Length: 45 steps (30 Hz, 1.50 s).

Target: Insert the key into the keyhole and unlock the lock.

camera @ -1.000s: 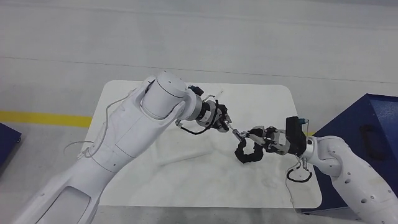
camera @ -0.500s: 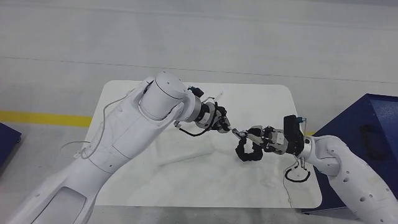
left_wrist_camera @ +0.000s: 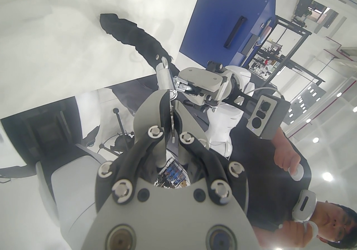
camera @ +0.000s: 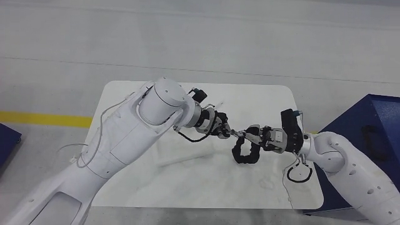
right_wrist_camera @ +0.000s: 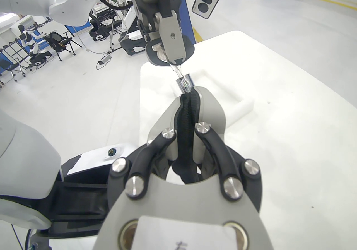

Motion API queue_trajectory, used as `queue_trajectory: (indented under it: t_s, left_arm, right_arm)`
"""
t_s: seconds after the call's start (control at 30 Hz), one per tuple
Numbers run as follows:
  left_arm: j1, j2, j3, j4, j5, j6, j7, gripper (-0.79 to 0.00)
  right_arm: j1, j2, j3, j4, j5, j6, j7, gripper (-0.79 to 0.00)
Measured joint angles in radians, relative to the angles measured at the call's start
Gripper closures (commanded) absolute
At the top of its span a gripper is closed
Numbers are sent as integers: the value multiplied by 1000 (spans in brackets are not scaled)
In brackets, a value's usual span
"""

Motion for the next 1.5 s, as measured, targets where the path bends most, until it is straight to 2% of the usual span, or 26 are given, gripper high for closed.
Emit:
queue_trajectory:
  t_s: [0.37, 0.57, 0.83, 1.0, 1.1, 1.5]
  left_arm:
    - [12, 22, 4, -42, 11, -6, -6, 0]
    - [18, 35, 6, -69, 47, -39, -20, 0]
    - [15, 62, 13, -105, 141, -89, -83, 0]
    - [13, 89, 29, -129, 235, -210, -198, 0]
    - [20, 102, 11, -132, 254, -240, -230, 0]
    - [46, 115, -5, -147, 271, -356, -260, 0]
  right_arm:
    - [29, 25, -44, -12, 90, 0, 41, 0]
    - [52, 36, -98, -17, 213, 0, 126, 0]
    - [89, 47, -140, -19, 473, 0, 309, 0]
    - [103, 44, -136, -9, 593, 0, 429, 0]
    - [102, 40, -128, -5, 658, 0, 491, 0]
    - [89, 4, -69, 33, 884, 0, 741, 0]
